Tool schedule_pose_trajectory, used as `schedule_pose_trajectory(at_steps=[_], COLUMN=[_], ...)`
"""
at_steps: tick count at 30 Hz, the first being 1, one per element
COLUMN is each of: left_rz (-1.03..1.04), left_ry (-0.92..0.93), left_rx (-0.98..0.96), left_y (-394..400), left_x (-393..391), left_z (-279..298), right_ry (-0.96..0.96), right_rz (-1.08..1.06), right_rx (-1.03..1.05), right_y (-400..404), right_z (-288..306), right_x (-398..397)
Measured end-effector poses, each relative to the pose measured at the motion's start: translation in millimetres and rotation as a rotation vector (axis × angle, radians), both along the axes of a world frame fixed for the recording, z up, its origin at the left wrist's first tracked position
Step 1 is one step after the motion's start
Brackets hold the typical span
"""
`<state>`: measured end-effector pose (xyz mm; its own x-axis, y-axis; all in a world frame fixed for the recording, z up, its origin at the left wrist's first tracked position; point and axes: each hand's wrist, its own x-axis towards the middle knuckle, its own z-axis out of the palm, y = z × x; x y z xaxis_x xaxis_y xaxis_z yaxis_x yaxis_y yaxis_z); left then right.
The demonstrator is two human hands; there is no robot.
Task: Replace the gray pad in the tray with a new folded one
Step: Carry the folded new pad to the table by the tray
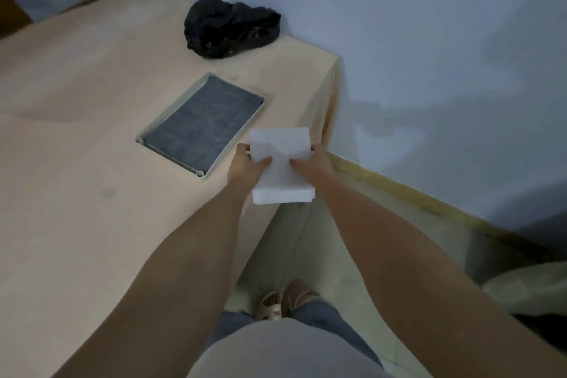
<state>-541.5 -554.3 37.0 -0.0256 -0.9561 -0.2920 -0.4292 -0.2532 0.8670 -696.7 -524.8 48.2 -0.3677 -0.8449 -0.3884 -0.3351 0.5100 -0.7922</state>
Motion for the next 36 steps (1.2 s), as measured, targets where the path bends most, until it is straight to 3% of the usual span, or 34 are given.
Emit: schedule_pose_trajectory(at_steps=[10, 19, 28, 36], left_rz=[0.28, 0.795, 1.152, 1.183], left_ry=[0.008, 0.001, -0.083, -0.155], left_rx=[-0.028, -0.003, 0.092, 0.219], left_y=[-68.2, -91.5, -27.7, 3.6], left_x=[75.1, 152.7, 195.2, 197.9], left_z=[6.1, 6.2, -9.9, -29.2], right_ry=[0.031, 0.006, 0.004, 0.137], right_rz=[0.303, 0.76, 1.171, 1.297], right_rx=[-0.036, -0.051, -0.026, 0.029], right_y=[-124.4, -211.7, -192.5, -167.9], right_z=[10.3, 5.9, -14.2, -32.6], right_x=[73.9, 178.6, 258.0, 265.4])
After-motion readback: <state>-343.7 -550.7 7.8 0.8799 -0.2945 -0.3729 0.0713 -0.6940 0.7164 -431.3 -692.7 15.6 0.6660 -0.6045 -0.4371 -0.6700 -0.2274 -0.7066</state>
